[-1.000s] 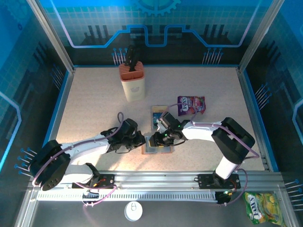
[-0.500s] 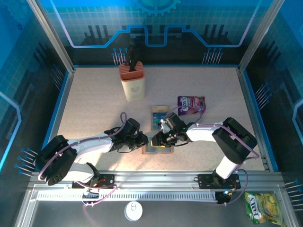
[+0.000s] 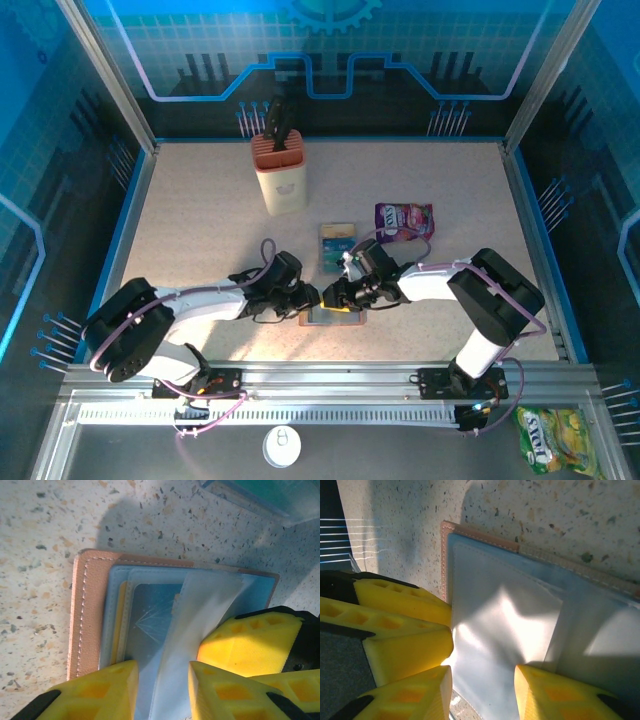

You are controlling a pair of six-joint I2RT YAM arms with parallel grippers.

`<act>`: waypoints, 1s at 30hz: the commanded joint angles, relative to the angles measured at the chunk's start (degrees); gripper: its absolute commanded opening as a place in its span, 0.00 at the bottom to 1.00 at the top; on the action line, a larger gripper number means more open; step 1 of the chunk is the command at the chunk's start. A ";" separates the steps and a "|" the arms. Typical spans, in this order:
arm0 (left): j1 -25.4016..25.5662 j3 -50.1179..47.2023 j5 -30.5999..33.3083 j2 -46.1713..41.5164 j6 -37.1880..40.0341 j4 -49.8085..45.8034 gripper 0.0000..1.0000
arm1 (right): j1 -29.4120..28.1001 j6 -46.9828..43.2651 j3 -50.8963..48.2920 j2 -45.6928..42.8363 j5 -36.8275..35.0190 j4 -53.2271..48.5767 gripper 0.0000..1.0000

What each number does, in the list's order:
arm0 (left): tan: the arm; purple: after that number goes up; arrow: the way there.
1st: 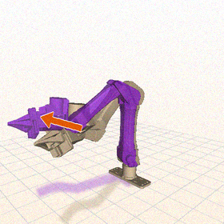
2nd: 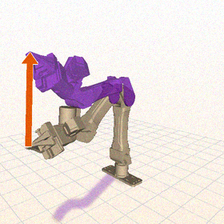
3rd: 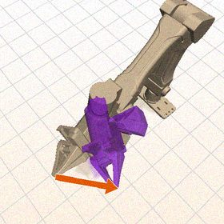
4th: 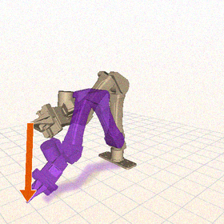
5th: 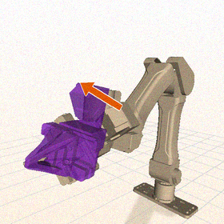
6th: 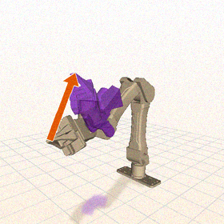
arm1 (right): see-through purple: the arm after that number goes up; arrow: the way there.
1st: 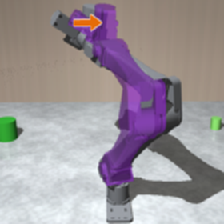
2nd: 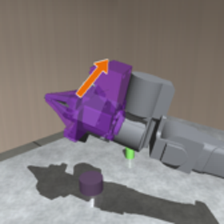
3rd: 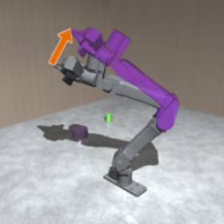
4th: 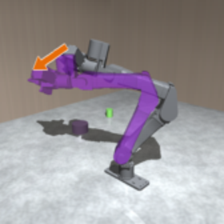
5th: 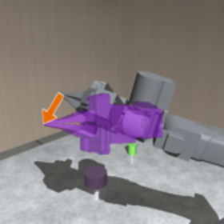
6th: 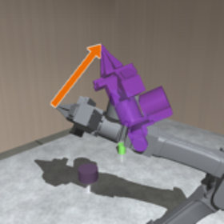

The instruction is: Take the credit cards out of the card holder

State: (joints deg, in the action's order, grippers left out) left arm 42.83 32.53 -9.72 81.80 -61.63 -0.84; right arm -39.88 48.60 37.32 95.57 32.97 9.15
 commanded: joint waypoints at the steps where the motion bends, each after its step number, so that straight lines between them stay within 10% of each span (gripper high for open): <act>1: 0.64 1.67 0.32 0.94 -1.12 0.60 0.32 | 0.65 0.54 -1.42 -0.22 0.65 0.31 0.37; 13: 0.95 1.19 -0.46 -0.19 -2.00 4.53 0.16 | 0.60 0.95 -1.31 -4.65 0.65 -0.99 0.36; 30: 3.46 6.49 -1.66 3.00 -1.23 4.97 0.18 | 3.33 -6.06 2.66 -20.47 -10.49 -22.48 0.37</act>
State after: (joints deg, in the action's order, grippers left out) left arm 45.54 36.99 -9.98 82.96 -63.09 3.36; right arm -38.00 44.10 39.48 77.12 24.64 -8.62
